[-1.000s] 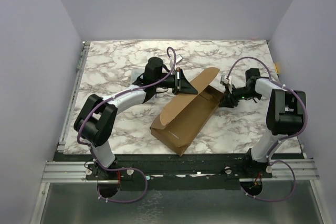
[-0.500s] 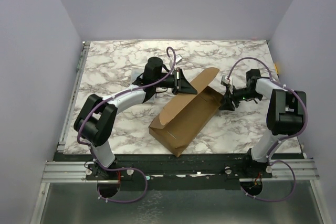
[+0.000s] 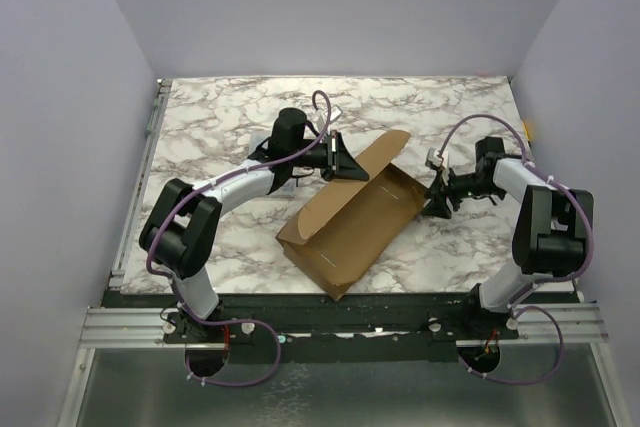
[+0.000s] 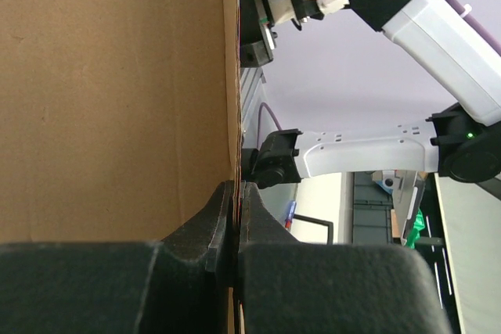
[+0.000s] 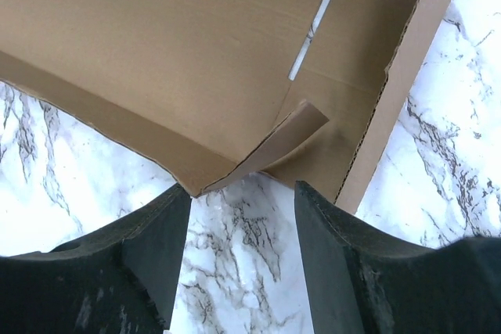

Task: Fold the paper box
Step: Fold the paper box at the center of the board.

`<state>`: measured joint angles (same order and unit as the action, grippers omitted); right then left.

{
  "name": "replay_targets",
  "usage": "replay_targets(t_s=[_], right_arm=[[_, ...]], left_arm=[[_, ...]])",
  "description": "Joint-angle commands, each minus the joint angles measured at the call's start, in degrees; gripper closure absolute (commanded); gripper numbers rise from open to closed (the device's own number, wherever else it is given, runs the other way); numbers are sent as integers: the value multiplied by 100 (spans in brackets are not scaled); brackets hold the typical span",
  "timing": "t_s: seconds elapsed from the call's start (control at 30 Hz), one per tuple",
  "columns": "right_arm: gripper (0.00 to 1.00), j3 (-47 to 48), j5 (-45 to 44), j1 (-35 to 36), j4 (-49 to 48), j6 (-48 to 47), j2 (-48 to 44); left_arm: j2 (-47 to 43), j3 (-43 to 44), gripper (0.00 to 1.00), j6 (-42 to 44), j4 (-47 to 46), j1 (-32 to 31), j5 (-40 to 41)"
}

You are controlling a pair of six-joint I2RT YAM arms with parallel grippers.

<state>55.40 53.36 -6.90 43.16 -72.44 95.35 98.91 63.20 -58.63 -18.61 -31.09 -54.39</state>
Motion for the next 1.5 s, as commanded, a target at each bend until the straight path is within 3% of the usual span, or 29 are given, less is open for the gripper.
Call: replay_targets(t_s=[0.0,0.2,0.5,1.1,1.23,1.47], right_arm=[[39,-187,-57,-70,-71,-7,-286],[40,-284,-135,-78,-320,300,-190],[50,-339,-160,-83,-917,1042,-210],[55,-614,-493,-84,-1877,1761,-477],[59,-648,147,-84,-1515,1261,-617],[59,-400,608,-83,-225,-559,-344]], left_arm=[[63,124,100,270,352,7,37],[23,246,100,346,375,6,-107],[-12,401,100,282,384,-319,-371],[60,203,100,-826,-686,-536,-404],[116,169,100,-1163,-1042,-563,-350],[190,196,100,-1536,-1451,-565,-362]])
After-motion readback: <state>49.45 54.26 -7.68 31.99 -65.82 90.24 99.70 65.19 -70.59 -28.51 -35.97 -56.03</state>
